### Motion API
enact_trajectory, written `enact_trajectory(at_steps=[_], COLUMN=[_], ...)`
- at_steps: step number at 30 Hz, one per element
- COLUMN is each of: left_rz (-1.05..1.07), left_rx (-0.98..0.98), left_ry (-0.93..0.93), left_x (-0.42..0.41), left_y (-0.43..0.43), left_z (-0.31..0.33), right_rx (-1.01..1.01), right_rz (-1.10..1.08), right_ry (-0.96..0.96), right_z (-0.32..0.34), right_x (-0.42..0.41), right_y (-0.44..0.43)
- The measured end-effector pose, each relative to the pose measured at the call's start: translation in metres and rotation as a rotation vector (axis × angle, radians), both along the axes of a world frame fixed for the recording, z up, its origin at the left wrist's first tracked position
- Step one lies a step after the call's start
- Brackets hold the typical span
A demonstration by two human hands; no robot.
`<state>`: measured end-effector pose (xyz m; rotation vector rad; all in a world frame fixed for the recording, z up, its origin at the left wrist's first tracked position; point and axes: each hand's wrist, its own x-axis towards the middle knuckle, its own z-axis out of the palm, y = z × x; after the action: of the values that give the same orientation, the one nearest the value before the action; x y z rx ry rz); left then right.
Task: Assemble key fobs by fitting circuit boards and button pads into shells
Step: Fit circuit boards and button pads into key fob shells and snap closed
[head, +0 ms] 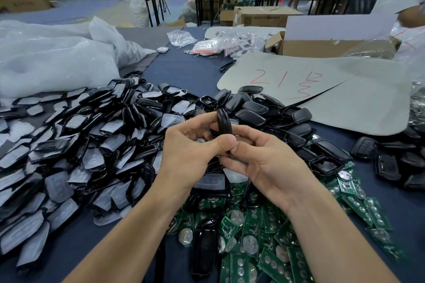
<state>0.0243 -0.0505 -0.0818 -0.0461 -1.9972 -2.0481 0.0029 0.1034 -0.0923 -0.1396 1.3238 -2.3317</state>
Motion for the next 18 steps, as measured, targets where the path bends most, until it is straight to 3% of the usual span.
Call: enact_trajectory(at_steps=[4, 10, 15, 18], left_rz=[-0.018, -0.097, -0.132, -0.073], left_rx=[0.080, -0.076, -0.117, -0.086], left_ry=[0.024, 0.067, 0.075, 0.090], left_x=[-0.0007, -0.0017, -0.0009, -0.0012], left_y=[-0.0006, 0.0000, -0.0007, 0.0003], left_z=[0.0017, -0.0012, -0.0016, -0.0034], right_rx=[0.055, 0.273, 0.618, 0.720], right_rz=[-0.081, -0.267, -0.557, -0.649], right_ry=[0.066, 0.339, 0.530, 0.610], right_z=[-0.0027, -0.0018, 0.0017, 0.0016], right_x=[0.0008, 0.0038, 0.0043, 0.0088], right_y=[0.0011, -0.0003, -0.0012, -0.0055])
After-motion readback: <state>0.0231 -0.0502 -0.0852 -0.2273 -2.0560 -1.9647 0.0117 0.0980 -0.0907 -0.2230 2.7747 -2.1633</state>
